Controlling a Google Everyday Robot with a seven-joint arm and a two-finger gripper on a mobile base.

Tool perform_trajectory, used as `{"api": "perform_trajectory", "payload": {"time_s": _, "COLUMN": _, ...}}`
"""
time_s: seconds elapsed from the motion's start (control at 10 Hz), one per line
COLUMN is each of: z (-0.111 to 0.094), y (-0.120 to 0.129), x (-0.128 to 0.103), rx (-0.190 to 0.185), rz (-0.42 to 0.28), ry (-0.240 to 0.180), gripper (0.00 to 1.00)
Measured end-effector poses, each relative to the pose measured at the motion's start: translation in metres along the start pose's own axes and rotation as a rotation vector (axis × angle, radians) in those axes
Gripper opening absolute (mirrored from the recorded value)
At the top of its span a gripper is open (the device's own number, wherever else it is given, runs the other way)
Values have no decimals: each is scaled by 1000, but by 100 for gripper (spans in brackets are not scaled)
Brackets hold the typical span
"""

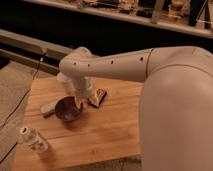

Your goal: Move the arm in a circular motion

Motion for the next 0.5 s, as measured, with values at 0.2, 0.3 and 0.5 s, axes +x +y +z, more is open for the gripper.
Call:
{"api": "perform_trajectory", "payload": {"time_s": 0.2, "z": -2, "y": 2, "x": -32, "rx": 12, "rz": -25, "ry": -17, "gripper": 65}}
{"api": "perform_trajectory", "payload": {"time_s": 0.3, "z": -1, "y": 11, "x": -52, "rx": 15, "rz": -47, "ry": -27, "gripper": 65}}
{"api": "perform_trajectory", "payload": {"time_s": 0.5, "z": 2, "y": 45, "x": -75, "rx": 2, "rz": -94, "ry": -38, "gripper": 65}}
